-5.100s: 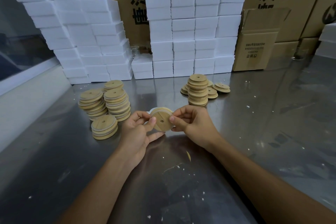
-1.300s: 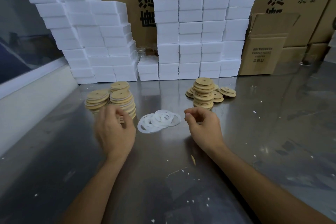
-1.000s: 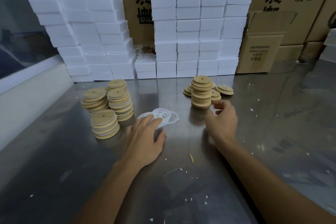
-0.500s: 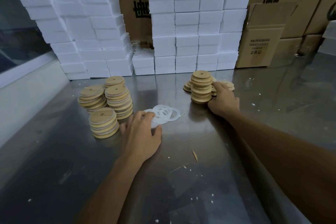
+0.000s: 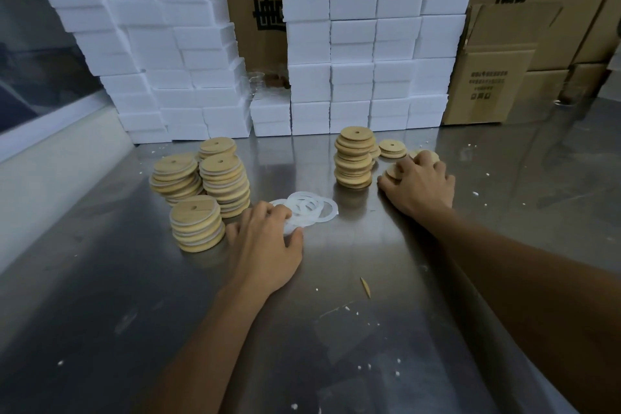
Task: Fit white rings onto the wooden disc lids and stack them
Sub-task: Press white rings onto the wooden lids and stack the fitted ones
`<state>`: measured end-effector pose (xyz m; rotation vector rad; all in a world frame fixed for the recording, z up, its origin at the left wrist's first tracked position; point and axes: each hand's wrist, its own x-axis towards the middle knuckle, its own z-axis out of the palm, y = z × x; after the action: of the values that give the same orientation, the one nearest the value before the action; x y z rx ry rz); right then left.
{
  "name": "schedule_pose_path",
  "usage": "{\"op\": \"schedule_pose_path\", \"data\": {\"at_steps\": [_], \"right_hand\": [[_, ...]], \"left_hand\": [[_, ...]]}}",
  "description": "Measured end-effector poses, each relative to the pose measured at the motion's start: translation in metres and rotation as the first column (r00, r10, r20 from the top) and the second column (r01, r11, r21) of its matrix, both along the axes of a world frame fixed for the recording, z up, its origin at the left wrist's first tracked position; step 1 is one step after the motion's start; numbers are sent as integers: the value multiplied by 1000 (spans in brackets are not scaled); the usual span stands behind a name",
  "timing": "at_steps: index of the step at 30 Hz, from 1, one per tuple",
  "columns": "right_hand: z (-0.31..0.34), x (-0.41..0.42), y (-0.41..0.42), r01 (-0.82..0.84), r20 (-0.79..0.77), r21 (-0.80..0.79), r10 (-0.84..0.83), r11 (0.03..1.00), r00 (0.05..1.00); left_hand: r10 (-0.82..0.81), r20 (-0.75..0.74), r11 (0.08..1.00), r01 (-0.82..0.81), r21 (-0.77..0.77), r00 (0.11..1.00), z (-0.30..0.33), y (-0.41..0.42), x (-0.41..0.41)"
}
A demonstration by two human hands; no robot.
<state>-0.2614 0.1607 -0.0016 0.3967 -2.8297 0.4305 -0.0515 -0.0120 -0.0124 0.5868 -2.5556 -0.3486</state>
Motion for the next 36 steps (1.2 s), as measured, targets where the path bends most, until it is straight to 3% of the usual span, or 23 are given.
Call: {"op": "schedule_pose_path", "data": {"at_steps": [6, 14, 18, 23, 28, 31, 33, 36], "right_hand": [[0, 11, 3, -34, 21, -97, 37, 995, 999], [-4, 33, 1, -57, 97, -93, 66, 994, 993], [-2, 49, -1, -92, 26, -244, 102, 965, 994], [4, 69, 4, -108, 2, -517, 127, 849, 992], [3, 76, 9, -147, 35, -698, 239, 701, 970], [4, 75, 9, -188, 12, -703, 275, 686, 961], [3, 75, 7, -216, -10, -687, 288, 694, 958], [2, 75, 7, -232, -17, -701, 310, 674, 951]], "left_hand": [[-10, -19, 999, 10, 37, 1000, 4, 2, 0], [8, -104, 989, 8, 150, 995, 9, 5, 0], [38, -156, 988, -13, 157, 987, 12, 4, 1], [20, -141, 999, -13, 50, 990, 11, 7, 2], [-33, -363, 999, 29, -18, 931, 16, 11, 6], [-48, -468, 992, 98, 82, 883, 15, 12, 7], [-51, -497, 949, 198, 247, 866, 13, 11, 4], [-16, -519, 755, 351, 554, 855, 15, 12, 1]]}}
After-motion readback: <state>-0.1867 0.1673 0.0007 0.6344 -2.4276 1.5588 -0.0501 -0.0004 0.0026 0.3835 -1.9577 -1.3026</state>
